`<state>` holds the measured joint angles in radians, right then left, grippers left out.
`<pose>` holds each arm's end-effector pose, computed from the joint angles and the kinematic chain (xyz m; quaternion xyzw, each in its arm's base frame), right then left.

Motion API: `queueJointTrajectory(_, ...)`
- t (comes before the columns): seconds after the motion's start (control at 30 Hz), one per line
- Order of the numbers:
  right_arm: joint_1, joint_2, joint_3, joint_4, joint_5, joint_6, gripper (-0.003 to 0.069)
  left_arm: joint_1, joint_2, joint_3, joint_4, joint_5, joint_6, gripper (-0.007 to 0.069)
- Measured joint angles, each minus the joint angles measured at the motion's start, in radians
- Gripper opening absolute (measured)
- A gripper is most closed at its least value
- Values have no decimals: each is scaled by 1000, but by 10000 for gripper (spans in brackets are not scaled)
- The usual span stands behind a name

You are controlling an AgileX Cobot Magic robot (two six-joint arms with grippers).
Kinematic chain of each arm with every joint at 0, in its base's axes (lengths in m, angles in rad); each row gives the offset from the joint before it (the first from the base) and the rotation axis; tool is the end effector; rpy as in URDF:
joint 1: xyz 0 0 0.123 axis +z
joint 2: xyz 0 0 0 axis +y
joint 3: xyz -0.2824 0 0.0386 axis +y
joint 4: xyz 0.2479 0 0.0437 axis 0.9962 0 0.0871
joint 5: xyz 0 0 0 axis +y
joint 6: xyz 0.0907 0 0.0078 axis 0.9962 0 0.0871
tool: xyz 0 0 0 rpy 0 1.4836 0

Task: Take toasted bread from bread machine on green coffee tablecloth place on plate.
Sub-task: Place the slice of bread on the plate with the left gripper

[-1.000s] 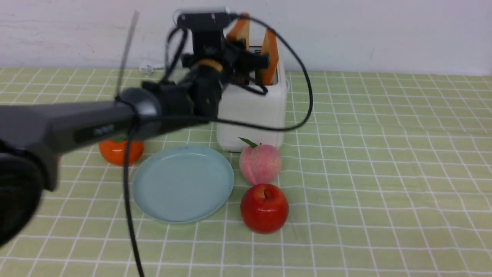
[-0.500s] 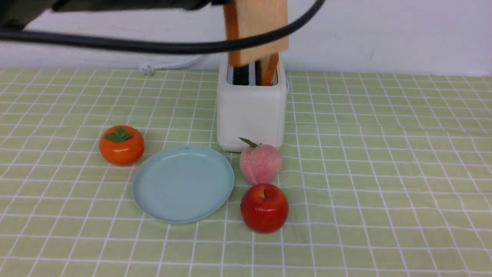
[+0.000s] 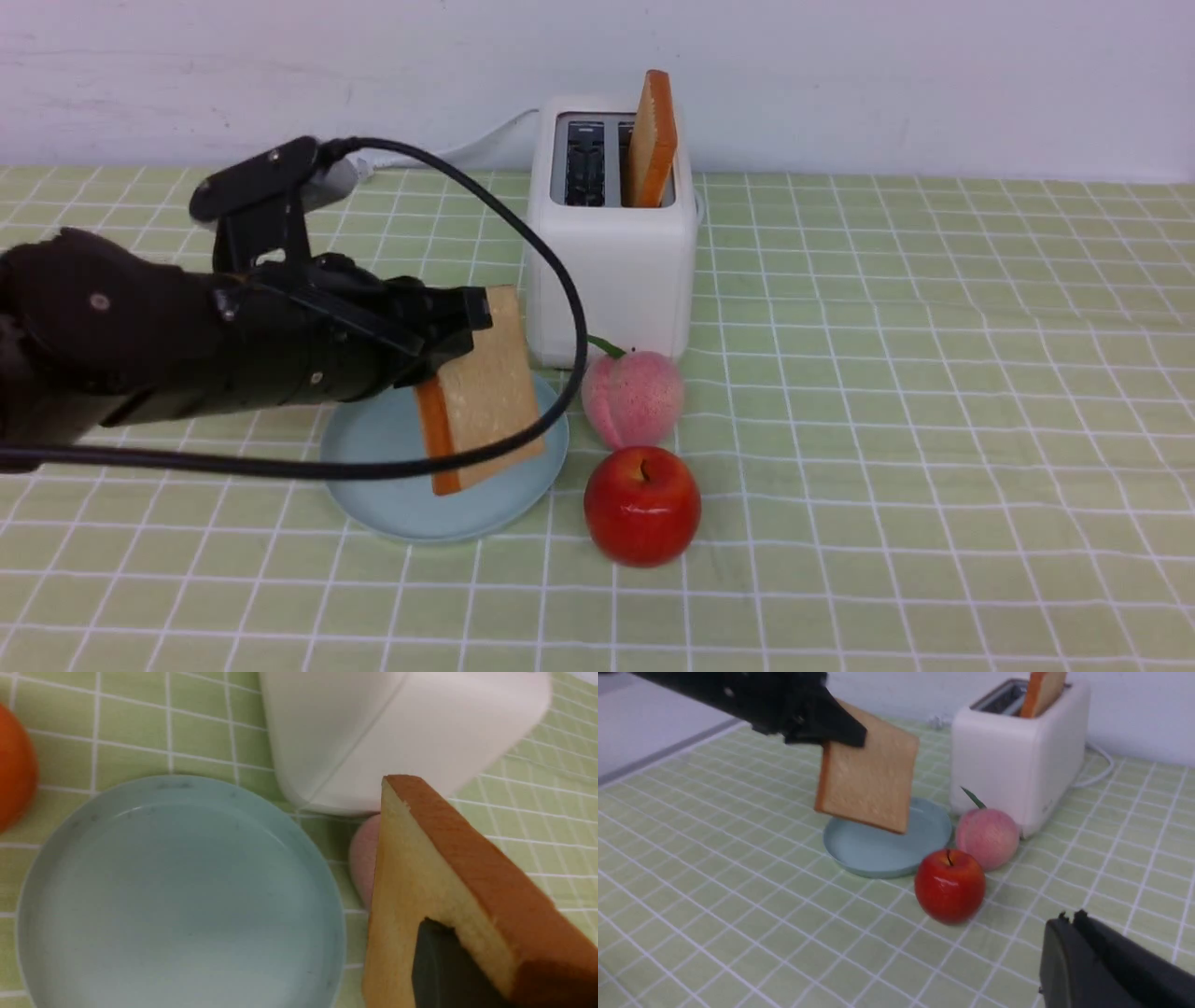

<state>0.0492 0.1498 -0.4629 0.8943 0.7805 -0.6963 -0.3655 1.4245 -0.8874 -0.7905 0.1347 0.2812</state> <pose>0.0216 0.0511 0.3094 -0.1939 0.7258 0.2414 0.6143 0.2862 -0.1189 0.2717 -0.0372 0.8698 -0.2444 0.4269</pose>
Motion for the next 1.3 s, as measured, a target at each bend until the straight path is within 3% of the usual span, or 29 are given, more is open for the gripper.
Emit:
queueJointTrajectory(0.2,0,0,0,63,23,-69,1,0,87,0,-17,-80,4,103)
queueJointTrajectory(0.77,0,0,0,75,29,-78,1,0,184,0,-9,-190,48,103)
queueJointTrajectory(0.9,0,0,0,92,30,-78,1,0,184,0,-5,-200,127,171)
queueJointTrajectory(1.1,0,0,0,93,37,-78,1,0,150,0,-22,-253,145,383)
queueJointTrajectory(1.3,0,0,0,93,37,-87,1,0,119,0,-27,-329,197,509)
